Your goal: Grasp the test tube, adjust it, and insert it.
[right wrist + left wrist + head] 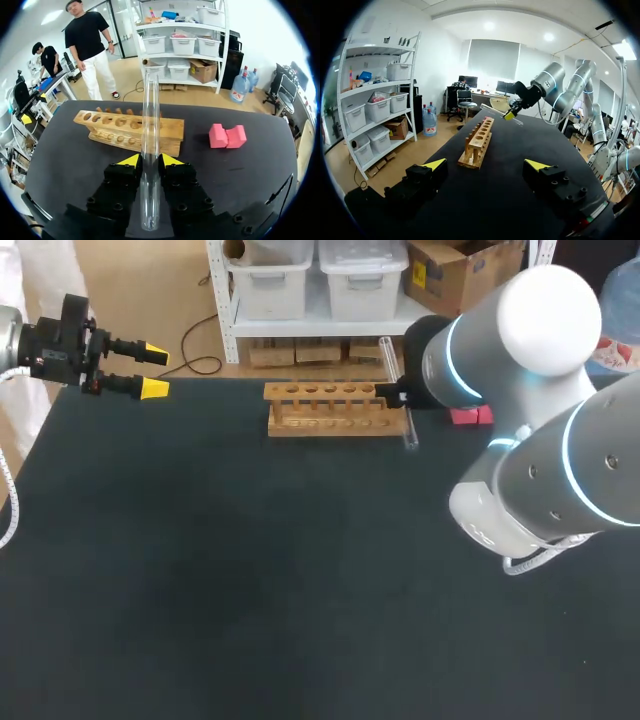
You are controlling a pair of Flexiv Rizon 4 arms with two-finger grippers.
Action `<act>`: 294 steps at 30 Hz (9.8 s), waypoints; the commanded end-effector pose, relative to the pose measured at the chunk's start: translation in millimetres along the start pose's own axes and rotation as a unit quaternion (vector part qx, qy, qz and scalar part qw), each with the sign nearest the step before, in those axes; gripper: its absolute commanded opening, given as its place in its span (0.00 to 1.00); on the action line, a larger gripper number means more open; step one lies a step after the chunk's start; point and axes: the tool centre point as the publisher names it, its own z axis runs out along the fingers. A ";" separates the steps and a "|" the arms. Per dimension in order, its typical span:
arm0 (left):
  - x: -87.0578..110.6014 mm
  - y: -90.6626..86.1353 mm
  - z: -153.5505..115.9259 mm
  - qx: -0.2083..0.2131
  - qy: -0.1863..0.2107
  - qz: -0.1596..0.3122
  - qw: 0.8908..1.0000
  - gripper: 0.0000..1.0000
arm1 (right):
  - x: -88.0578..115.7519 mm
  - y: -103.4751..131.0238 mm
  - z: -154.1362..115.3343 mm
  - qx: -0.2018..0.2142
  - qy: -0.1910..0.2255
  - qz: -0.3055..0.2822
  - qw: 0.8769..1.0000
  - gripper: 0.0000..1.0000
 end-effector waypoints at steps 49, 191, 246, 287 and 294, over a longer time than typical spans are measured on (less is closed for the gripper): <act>1.0 -0.6 0.0 -0.001 -0.001 0.002 1.000 1.00 | 2.2 19.7 44.2 0.000 0.066 0.019 0.998 0.00; 1.0 -0.6 0.0 -0.001 -0.001 0.002 1.000 1.00 | -4.3 23.0 -36.9 0.016 0.016 0.009 1.000 0.00; 1.0 -0.6 0.0 -0.001 -0.001 0.002 1.000 1.00 | 0.5 23.0 42.0 0.086 0.090 0.011 0.992 0.00; 1.0 -0.6 0.0 -0.001 -0.001 0.002 1.000 1.00 | 4.1 21.8 11.6 0.077 0.081 0.029 0.993 0.00; 1.0 -0.6 0.0 -0.001 -0.001 0.002 1.000 1.00 | -3.7 16.1 -21.5 0.088 0.052 0.048 0.994 0.00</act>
